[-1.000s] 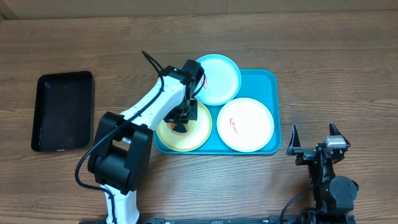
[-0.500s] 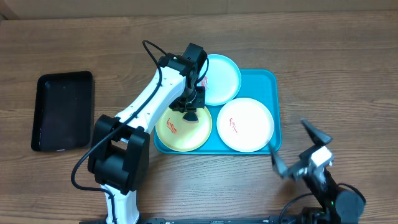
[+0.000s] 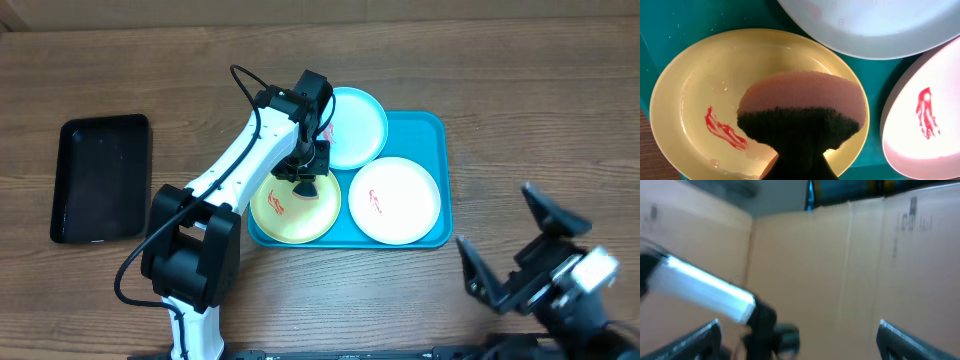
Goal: Clean dirty plates on tray and stack at the side
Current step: 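Move the right gripper over the blue tray toward the yellow-green plate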
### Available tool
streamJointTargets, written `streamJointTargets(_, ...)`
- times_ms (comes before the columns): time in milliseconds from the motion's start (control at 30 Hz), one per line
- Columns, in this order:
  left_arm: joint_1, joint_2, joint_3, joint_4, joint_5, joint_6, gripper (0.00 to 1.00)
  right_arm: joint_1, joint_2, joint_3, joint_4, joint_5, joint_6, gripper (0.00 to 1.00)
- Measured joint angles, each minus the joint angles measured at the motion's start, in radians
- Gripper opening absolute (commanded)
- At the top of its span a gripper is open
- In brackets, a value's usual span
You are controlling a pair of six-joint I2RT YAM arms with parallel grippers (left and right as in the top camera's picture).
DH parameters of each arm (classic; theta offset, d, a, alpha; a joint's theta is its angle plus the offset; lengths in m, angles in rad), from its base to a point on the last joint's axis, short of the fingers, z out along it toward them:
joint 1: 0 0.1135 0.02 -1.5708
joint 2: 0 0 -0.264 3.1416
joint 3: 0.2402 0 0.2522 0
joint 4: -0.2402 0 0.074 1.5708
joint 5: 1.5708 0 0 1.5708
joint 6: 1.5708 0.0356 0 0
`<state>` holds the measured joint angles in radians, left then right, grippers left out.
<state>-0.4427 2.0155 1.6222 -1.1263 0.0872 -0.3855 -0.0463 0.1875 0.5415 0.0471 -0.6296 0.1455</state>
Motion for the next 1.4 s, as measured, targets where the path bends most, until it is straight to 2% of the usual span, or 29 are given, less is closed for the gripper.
streamJointTargets(100, 0.000, 0.000, 0.000, -0.002, 0.003, 0.000, 0.04, 0.000, 0.195, 0.278, -0.349, -0.024, -0.037, 1.00)
streamJointTargets(200, 0.000, 0.000, 0.000, -0.003, 0.006, 0.000, 0.04, 0.000, 0.379, 0.447, -0.508, -0.089, -0.035, 1.00)
streamJointTargets(300, 0.000, 0.000, 0.000, -0.003, 0.007, 0.000, 0.04, 0.000, 0.550, 0.523, -0.493, -0.222, 0.023, 1.00)
streamJointTargets(400, 0.000, 0.000, 0.000, -0.004, 0.007, 0.000, 0.04, 0.000, 0.721, 0.527, -0.322, -0.339, 0.180, 1.00)
streamJointTargets(533, 0.000, 0.000, 0.000, -0.010, 0.007, 0.000, 0.04, 0.003, 0.842, 0.531, -0.290, -0.374, 0.280, 1.00)
streamJointTargets(600, 0.000, 0.000, 0.000, -0.016, 0.007, 0.000, 0.05, 0.012, 0.899, 0.549, -0.360, -0.351, 0.312, 0.99)
streamJointTargets(667, 0.000, 0.000, 0.000, -0.020, 0.007, 0.000, 0.04, 0.034, 0.964, 0.592, -0.521, -0.276, 0.325, 1.00)
streamJointTargets(833, 0.000, 0.000, 0.000, -0.026, 0.007, 0.001, 0.04, 0.131, 1.141, 0.734, -0.901, 0.014, 0.317, 1.00)
streamJointTargets(900, 0.000, 0.000, 0.000, -0.026, 0.007, 0.001, 0.04, 0.167, 1.223, 0.790, -0.980, 0.095, 0.314, 1.00)
streamJointTargets(933, 0.000, 0.000, 0.000, -0.026, 0.007, 0.001, 0.04, 0.182, 1.260, 0.811, -0.989, 0.118, 0.311, 0.97)
streamJointTargets(1067, 0.000, 0.000, 0.000, -0.026, 0.006, -0.001, 0.04, 0.224, 1.367, 0.837, -0.939, 0.140, 0.291, 0.50)
streamJointTargets(1100, 0.000, 0.000, 0.000, -0.026, 0.003, -0.005, 0.04, 0.235, 1.382, 0.837, -0.926, 0.142, 0.288, 0.46)
streamJointTargets(1133, 0.000, 0.000, 0.000, -0.026, -0.003, -0.010, 0.04, 0.248, 1.396, 0.837, -0.904, 0.142, 0.284, 0.45)
streamJointTargets(1200, 0.003, 0.000, 0.000, -0.026, -0.010, -0.017, 0.04, 0.279, 1.416, 0.837, -0.871, 0.150, 0.282, 0.54)
streamJointTargets(1400, 0.039, 0.000, 0.000, -0.034, -0.017, -0.035, 0.05, 0.394, 1.482, 0.841, -0.833, 0.223, 0.277, 0.55)
